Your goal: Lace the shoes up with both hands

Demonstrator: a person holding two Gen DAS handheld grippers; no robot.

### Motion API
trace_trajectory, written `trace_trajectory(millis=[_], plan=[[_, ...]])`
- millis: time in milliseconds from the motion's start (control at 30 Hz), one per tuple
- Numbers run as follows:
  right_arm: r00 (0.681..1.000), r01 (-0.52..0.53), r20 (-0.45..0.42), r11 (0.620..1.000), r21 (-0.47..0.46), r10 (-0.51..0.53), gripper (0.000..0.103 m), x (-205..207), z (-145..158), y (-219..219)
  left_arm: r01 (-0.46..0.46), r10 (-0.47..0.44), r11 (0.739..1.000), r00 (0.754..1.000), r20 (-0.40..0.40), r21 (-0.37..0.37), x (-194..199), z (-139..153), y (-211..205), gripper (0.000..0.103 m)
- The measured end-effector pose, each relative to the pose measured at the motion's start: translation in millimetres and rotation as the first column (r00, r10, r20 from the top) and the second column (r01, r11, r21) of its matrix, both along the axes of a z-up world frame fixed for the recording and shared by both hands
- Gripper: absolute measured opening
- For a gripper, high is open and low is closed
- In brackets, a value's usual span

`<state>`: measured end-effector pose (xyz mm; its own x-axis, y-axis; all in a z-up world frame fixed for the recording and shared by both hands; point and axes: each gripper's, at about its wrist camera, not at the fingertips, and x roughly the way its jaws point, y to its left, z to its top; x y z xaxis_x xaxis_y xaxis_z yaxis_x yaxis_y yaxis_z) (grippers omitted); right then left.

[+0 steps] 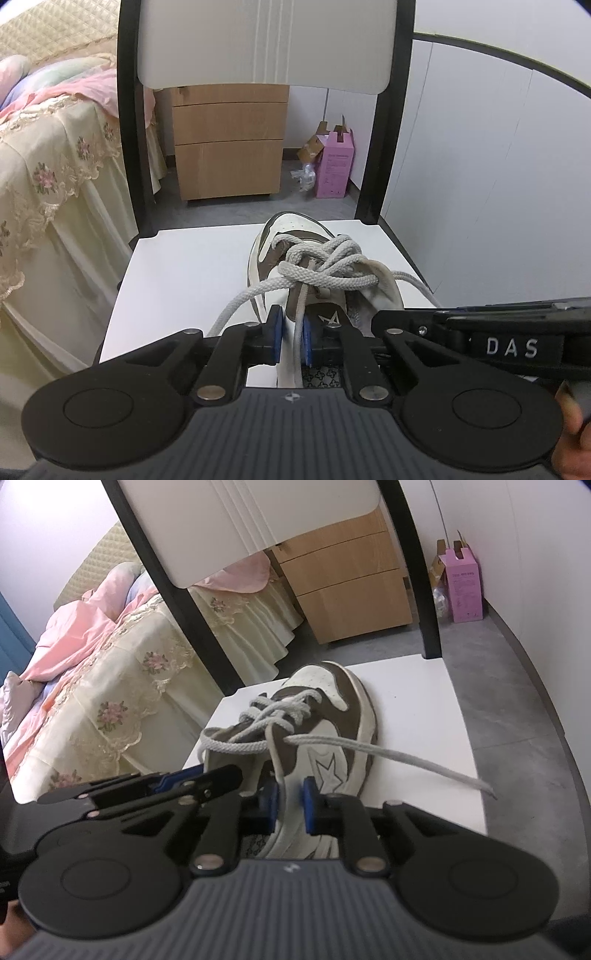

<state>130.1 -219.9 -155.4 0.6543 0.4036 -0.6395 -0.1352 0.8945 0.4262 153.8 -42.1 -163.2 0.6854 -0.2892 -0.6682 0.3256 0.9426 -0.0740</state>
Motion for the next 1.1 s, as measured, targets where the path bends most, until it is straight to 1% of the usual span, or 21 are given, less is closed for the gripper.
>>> trace_trajectory(millis=[133,167,200,233,267,300,400,467,533,567,700,800,900,967,1100], plan=[[1.000,0.015,0.002,1.000,-0.024,-0.015,0.016,-3,2,3,-0.021,0.020,0.999,0.999,-0.028,-0.032,-4,5,6,0.017],[1.000,0.007,0.004,0.999,-0.041,-0.007,0.017,-5,4,4,-0.018,0.018,0.999,0.999,-0.029,-0.028,-7,9,6,0.018],[1.000,0.005,0.000,0.999,-0.039,-0.005,0.018,-7,6,4,-0.015,0.014,1.000,1.000,-0.028,-0.023,-10,13,7,0.027],[1.000,0.004,-0.005,0.999,-0.034,-0.004,0.018,-9,8,4,-0.004,0.004,1.000,1.000,-0.018,-0.014,-14,18,7,0.042],[1.000,0.009,-0.002,1.000,-0.027,-0.009,0.018,-10,12,2,0.002,-0.002,1.000,1.000,-0.001,-0.004,-18,24,7,0.050],[1.000,0.022,0.012,0.999,-0.041,-0.021,0.018,-12,19,0,-0.005,0.005,1.000,1.000,0.020,0.003,-23,31,9,0.059],[0.997,0.053,0.055,0.996,-0.075,-0.049,0.018,-22,46,-6,-0.004,0.005,1.000,0.999,0.039,-0.003,-34,57,16,0.060],[0.996,0.056,0.075,0.996,-0.076,-0.050,0.018,-32,66,-10,-0.002,0.001,1.000,0.998,0.067,0.015,-46,78,19,0.069],[0.994,0.056,0.099,0.996,-0.071,-0.049,0.018,-44,88,-14,-0.004,0.001,1.000,0.994,0.111,0.023,-59,99,23,0.091],[0.993,0.060,0.110,0.996,-0.071,-0.052,0.018,-50,97,-15,-0.012,0.008,1.000,0.990,0.141,0.029,-68,112,24,0.094],[0.988,0.087,0.134,0.996,-0.037,-0.082,0.019,-77,132,-21,-0.038,0.032,0.999,0.973,0.228,0.020,-100,152,28,0.103],[0.985,0.106,0.139,0.994,-0.028,-0.101,0.019,-97,148,-21,-0.058,0.055,0.998,0.969,0.241,0.006,-117,171,31,0.103],[0.983,0.115,0.148,0.992,-0.046,-0.107,0.019,-118,160,-17,-0.116,0.110,0.993,0.962,0.249,0.009,-131,183,32,0.103],[0.983,0.119,0.146,0.991,-0.056,-0.110,0.019,-131,164,-16,-0.161,0.150,0.987,0.959,0.240,0.027,-139,187,35,0.103],[0.982,0.128,0.148,0.989,-0.073,-0.117,0.020,-155,169,-12,-0.188,0.177,0.982,0.955,0.237,0.023,-153,190,42,0.103]])
